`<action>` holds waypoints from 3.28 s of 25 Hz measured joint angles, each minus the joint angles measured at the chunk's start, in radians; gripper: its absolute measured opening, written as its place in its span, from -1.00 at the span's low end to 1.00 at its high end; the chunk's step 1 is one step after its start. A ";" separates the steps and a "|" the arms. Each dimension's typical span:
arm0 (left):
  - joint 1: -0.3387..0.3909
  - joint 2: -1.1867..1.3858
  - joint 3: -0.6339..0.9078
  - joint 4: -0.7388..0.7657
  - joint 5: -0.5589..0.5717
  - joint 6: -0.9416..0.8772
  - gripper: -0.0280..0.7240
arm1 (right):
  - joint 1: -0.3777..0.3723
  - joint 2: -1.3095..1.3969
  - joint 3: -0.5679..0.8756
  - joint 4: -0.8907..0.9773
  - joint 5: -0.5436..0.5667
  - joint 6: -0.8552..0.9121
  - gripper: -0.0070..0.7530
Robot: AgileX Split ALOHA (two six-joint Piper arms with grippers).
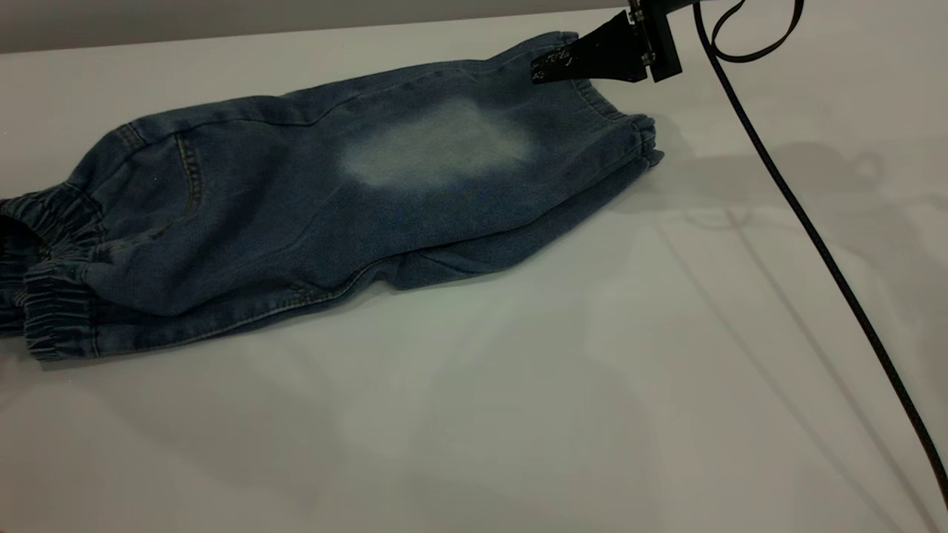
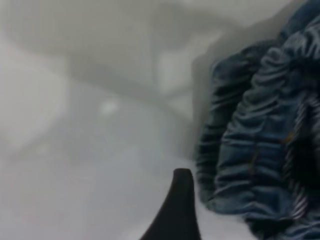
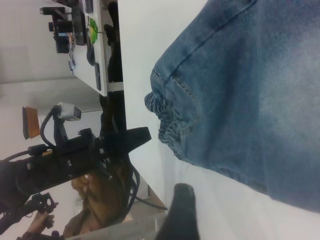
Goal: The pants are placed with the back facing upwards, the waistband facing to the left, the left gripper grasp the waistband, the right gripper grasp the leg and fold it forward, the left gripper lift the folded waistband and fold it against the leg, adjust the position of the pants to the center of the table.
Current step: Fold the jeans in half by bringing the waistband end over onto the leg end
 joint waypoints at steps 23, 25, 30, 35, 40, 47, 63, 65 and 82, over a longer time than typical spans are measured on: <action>-0.063 0.227 -0.001 -0.489 -0.050 0.508 0.65 | 0.000 0.000 0.000 -0.001 0.000 -0.003 0.52; -0.063 0.227 -0.001 -0.546 -0.052 0.546 0.62 | 0.000 0.000 0.000 -0.005 0.000 -0.003 0.52; -0.063 0.231 0.000 -0.609 -0.065 0.587 0.23 | 0.003 0.000 0.000 -0.008 0.001 -0.003 0.52; -0.063 0.231 0.000 -0.704 -0.059 0.591 -0.56 | 0.036 0.000 0.000 -0.035 -0.005 -0.003 0.52; -0.063 0.224 0.000 -0.715 -0.058 0.624 -0.63 | 0.092 0.000 0.000 -0.056 -0.056 -0.003 0.52; -0.063 0.138 0.003 -0.710 -0.016 0.615 -0.63 | 0.185 0.001 -0.017 -0.067 -0.190 0.000 0.52; -0.063 -0.158 0.003 -0.517 0.140 0.393 -0.63 | 0.355 0.125 -0.284 -0.251 -0.352 0.148 0.52; -0.063 -0.197 0.003 -0.506 0.150 0.368 -0.63 | 0.376 0.170 -0.323 -0.251 -0.340 0.169 0.52; -0.149 -0.311 0.002 -0.530 0.189 0.322 -0.63 | 0.520 0.334 -0.620 -0.337 -0.242 0.288 0.52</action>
